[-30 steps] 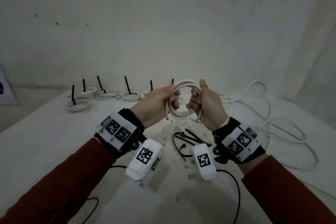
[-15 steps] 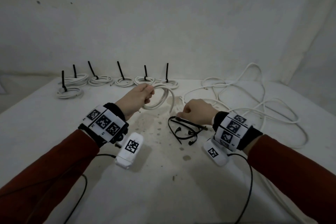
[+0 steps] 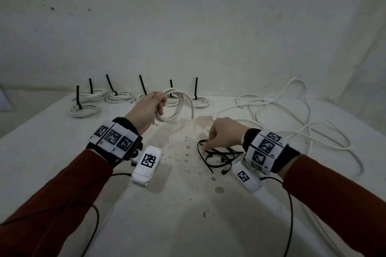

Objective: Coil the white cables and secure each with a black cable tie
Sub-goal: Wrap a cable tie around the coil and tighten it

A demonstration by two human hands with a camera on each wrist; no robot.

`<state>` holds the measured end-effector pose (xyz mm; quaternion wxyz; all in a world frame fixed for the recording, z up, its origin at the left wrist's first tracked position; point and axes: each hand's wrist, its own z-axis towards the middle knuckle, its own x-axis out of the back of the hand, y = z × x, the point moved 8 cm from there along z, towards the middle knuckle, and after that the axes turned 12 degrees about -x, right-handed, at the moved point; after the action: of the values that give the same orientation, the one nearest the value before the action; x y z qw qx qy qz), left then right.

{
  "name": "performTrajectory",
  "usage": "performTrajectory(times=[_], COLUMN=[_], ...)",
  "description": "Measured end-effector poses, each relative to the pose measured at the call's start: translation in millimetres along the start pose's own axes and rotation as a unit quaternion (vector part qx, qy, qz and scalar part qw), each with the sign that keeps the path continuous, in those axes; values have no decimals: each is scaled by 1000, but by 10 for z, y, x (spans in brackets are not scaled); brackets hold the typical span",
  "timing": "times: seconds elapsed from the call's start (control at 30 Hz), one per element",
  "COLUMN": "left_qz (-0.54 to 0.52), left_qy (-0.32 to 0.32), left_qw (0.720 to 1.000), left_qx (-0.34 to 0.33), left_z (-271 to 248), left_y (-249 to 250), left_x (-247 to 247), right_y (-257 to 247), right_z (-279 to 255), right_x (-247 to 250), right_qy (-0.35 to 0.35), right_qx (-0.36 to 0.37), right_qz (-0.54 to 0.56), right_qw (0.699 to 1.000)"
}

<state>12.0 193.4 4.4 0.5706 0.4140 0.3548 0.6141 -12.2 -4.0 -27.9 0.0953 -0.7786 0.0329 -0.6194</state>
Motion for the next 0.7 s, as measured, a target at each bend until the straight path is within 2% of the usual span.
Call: performTrajectory(times=[0.27, 0.37, 0.43, 0.5, 0.57, 0.6, 0.63, 0.7], left_qz=[-44, -60, -65, -75, -89, -98, -109, -137], left_qy=[34, 46, 49, 50, 49, 48, 47, 46], left_qw=[998, 997, 996, 995, 994, 993, 992, 988], left_qx=[24, 35, 37, 41, 47, 48, 49, 54], left_z=[17, 34, 40, 45, 49, 56, 63, 66], left_y=[-46, -73, -81, -79, -52, -23, 14, 102], left_x=[-61, -31, -4, 8, -19, -49, -88, -193], right_y=[-26, 12, 73, 122, 123, 116, 98, 52], right_z=[85, 21, -73, -235, -445, -523, -577, -617], right_x=[-202, 15, 309, 618, 852, 924, 967, 987], right_qy=[0, 23, 57, 81, 90, 97, 107, 149], right_qx=[33, 45, 52, 87, 158, 189, 214, 248], right_qz=[-23, 18, 95, 264, 436, 484, 507, 498], right_qw=[999, 999, 992, 957, 881, 849, 828, 818])
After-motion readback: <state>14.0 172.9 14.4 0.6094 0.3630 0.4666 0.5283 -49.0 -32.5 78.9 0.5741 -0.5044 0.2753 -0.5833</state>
